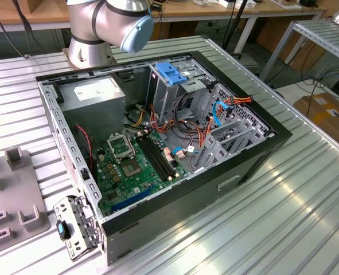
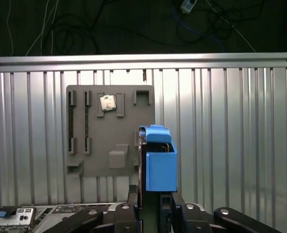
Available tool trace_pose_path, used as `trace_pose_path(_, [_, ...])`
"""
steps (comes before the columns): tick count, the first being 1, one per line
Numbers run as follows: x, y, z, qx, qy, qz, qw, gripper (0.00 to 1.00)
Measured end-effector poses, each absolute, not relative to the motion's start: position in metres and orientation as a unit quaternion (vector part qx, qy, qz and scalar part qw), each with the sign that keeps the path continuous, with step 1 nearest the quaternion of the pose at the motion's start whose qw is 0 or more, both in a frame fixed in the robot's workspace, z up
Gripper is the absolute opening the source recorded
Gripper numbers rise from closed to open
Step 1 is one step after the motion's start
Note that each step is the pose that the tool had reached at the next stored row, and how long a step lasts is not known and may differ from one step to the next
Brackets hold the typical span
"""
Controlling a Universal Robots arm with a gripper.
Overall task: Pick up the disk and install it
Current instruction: 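Pick up the disk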
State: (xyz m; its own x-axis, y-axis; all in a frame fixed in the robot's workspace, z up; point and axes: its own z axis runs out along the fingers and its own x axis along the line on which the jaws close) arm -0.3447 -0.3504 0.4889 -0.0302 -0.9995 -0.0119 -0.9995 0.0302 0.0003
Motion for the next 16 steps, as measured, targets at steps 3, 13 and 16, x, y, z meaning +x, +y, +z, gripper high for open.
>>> trace_pose_path(3, [-0.332,-0.35,0.489,-0.696,0.718,0.004,0.004,0.35])
trace_pose_path(13, [-0.28,-0.35,0.489,-0.696,0.718,0.004,0.004,0.35])
trace_pose_path(16, [-0.256,-0.35,0.489,-0.696,0.718,0.004,0.004,0.35])
